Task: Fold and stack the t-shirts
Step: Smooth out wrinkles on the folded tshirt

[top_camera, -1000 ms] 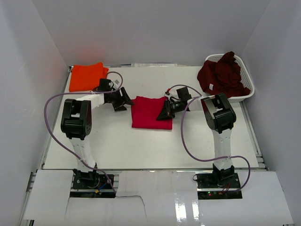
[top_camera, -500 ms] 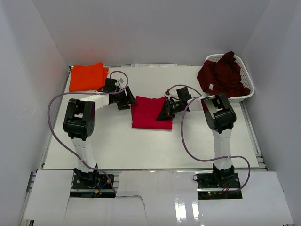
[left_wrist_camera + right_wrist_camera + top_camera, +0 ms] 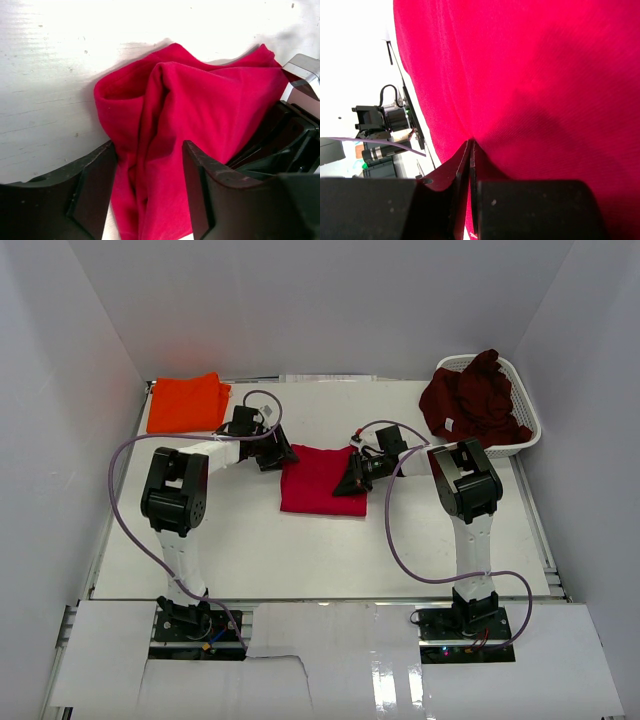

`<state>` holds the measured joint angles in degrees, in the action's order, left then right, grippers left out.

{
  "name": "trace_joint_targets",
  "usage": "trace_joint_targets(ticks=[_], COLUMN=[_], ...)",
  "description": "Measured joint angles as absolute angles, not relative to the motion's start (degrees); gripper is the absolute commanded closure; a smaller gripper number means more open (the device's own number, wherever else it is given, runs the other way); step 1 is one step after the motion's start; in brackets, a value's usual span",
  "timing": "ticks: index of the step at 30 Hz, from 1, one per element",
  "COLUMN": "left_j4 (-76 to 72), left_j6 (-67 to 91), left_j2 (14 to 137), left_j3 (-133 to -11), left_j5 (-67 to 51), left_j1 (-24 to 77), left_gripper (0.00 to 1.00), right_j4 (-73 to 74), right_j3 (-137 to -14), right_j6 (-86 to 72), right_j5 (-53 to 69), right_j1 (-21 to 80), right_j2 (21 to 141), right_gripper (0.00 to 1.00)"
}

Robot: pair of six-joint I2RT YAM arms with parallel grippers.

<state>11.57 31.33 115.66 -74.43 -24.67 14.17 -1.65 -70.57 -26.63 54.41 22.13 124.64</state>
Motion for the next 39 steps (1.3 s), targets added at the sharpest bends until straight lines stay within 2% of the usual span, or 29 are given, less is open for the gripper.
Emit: trace_joint_targets(ticks=[12, 15, 17, 22, 26, 27, 29, 31, 39], left_j4=[10.09, 9.76, 9.45, 9.5, 10.09, 10.28, 10.63, 10.94, 11.64], left_j6=[31.38, 31.35, 31.38, 31.33, 31.22, 31.14, 31.07, 30.96, 30.83], left_j2=[116.88, 117.49, 117.89, 118.3, 118.3, 118.32, 118.32, 118.41, 118.78], left_j3=[-74.87, -75.11, -75.13, -75.16, -75.2, -75.2, -75.35, -75.59, -76.25], left_j5=[-25.65, -25.96, -26.15, -25.82, -25.23, -25.15, -25.1, -25.21, -25.76], left_j1=[15.14, 15.68, 15.77, 15.88, 15.88, 15.9, 15.92, 15.94, 15.99], left_gripper=[0.4, 0.49, 0.6, 0.61, 0.77, 0.85, 0.91, 0.99, 1.0], right_j4=[-1.65, -1.61, -1.58, -1.52, -1.52, -1.52, -1.5, -1.69, 3.01], right_j3=[-70.35, -70.32, -70.32, -70.26, -70.22, -70.22, -70.22, -70.24, -72.25], right_j6=[-26.59, -26.57, -26.59, -26.55, -26.55, -26.55, -26.63, -26.87, -25.12], right_j5=[54.48, 54.57, 54.59, 54.74, 54.81, 54.81, 55.02, 56.6, 55.24], right_j1=[22.11, 22.09, 22.09, 21.98, 21.87, 21.87, 21.87, 21.87, 22.04], right_j2=[124.53, 124.53, 124.53, 124.53, 124.53, 124.53, 124.53, 124.4, 121.97], right_gripper=[0.92, 0.92, 0.92, 0.92, 0.92, 0.92, 0.72, 0.46, 0.41])
